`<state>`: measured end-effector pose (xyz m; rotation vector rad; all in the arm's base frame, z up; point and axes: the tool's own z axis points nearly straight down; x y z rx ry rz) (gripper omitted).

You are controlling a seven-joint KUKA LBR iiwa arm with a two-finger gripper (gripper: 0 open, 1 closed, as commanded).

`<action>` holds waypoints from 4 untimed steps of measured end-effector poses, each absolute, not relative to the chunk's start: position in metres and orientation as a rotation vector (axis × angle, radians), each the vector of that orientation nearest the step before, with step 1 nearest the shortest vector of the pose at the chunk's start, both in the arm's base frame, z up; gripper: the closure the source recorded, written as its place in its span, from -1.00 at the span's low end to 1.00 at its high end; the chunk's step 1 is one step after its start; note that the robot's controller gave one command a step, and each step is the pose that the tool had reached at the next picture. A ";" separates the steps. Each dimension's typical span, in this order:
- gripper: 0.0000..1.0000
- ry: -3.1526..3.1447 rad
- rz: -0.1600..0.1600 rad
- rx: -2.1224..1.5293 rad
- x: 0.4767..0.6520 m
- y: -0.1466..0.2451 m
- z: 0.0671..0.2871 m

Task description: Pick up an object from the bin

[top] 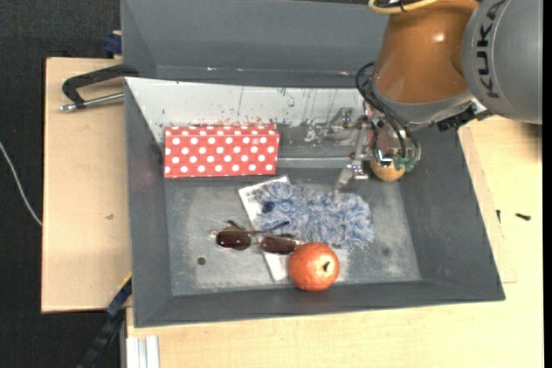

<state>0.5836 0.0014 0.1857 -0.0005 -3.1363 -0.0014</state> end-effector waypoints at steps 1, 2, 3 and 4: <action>-1.00 -3.156 -0.001 -0.006 0.571 0.008 0.162; 1.00 -3.158 -0.003 -0.019 0.528 0.027 0.077; 1.00 -3.157 -0.003 -0.019 0.528 0.027 0.078; 1.00 -3.153 0.000 0.044 0.550 -0.003 0.258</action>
Offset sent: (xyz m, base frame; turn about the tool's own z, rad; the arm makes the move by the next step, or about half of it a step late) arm -0.0619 0.0255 -0.1157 0.0092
